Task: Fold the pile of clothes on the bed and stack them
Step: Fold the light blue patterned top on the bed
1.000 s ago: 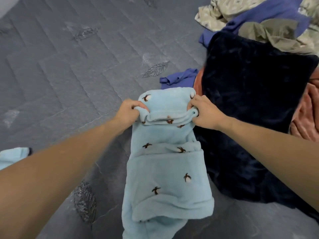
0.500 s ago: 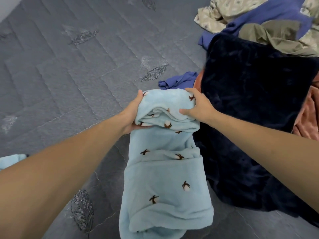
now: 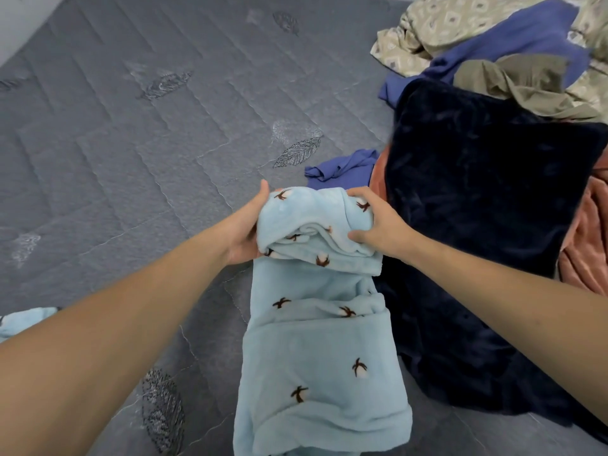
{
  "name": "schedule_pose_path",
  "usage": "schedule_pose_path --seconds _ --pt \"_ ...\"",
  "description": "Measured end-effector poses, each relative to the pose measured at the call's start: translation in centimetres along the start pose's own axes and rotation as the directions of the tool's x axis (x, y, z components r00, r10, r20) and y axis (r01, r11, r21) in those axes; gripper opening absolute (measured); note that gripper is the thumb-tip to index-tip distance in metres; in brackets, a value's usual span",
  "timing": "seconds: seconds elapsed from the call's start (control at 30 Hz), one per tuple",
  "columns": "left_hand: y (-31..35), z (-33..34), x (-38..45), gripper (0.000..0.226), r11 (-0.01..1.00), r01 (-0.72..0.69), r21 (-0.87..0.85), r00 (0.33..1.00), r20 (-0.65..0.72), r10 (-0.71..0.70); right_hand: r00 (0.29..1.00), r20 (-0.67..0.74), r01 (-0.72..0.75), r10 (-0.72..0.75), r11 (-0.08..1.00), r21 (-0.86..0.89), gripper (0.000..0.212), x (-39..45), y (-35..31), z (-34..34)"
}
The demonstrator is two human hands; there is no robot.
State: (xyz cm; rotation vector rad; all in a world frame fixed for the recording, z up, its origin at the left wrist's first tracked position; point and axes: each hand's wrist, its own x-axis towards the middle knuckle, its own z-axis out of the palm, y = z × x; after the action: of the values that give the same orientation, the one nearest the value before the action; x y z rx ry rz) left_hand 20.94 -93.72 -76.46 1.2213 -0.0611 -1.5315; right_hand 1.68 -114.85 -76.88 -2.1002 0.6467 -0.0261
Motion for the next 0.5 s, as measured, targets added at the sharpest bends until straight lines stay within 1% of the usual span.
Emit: schedule_pose_path --seconds 0.1,0.13,0.23,0.3,0.33,0.37,0.43,0.47,0.5 --pt "-0.5 0.7 0.7 0.040 0.987 -0.128 0.098 0.972 -0.186 0.145 0.999 0.036 -0.018 0.017 0.998 0.053 0.075 -0.5 -0.1 0.2" --pt "-0.9 0.6 0.8 0.038 0.978 -0.169 0.118 0.955 -0.226 0.193 0.999 0.034 -0.024 0.022 0.997 0.070 0.075 -0.7 -0.1 0.3" --pt "-1.8 -0.1 0.4 0.048 0.955 -0.247 0.165 0.904 -0.316 0.288 0.995 0.000 -0.100 0.101 0.986 0.135 0.071 -1.4 0.1 0.3" --pt "-2.2 -0.5 0.0 0.052 0.937 -0.278 0.212 0.878 -0.340 0.338 0.989 -0.025 -0.138 0.145 0.974 0.177 0.069 -1.6 0.3 0.3" --pt "-2.3 -0.7 -0.1 0.053 0.925 -0.289 0.248 0.868 -0.339 0.362 0.987 -0.039 -0.148 0.156 0.975 0.168 0.068 -1.7 0.5 0.4" --pt "-2.4 -0.9 -0.1 0.052 0.906 -0.297 0.302 0.856 -0.336 0.393 0.985 -0.056 -0.153 0.161 0.980 0.131 0.068 -1.7 0.7 0.6" --pt "-2.4 -1.4 0.1 0.051 0.830 -0.282 0.481 0.812 -0.341 0.473 0.983 -0.085 -0.162 0.161 0.987 -0.002 0.069 -1.6 1.1 1.5" --pt "-2.3 -1.7 0.2 0.050 0.757 -0.227 0.612 0.788 -0.342 0.513 0.985 -0.086 -0.158 0.150 0.984 -0.087 0.069 -1.6 1.2 1.9" --pt "-2.2 -1.8 0.2 0.050 0.630 -0.118 0.768 0.767 -0.333 0.549 0.989 -0.092 -0.133 0.115 0.967 -0.217 0.070 -1.7 1.1 2.3"
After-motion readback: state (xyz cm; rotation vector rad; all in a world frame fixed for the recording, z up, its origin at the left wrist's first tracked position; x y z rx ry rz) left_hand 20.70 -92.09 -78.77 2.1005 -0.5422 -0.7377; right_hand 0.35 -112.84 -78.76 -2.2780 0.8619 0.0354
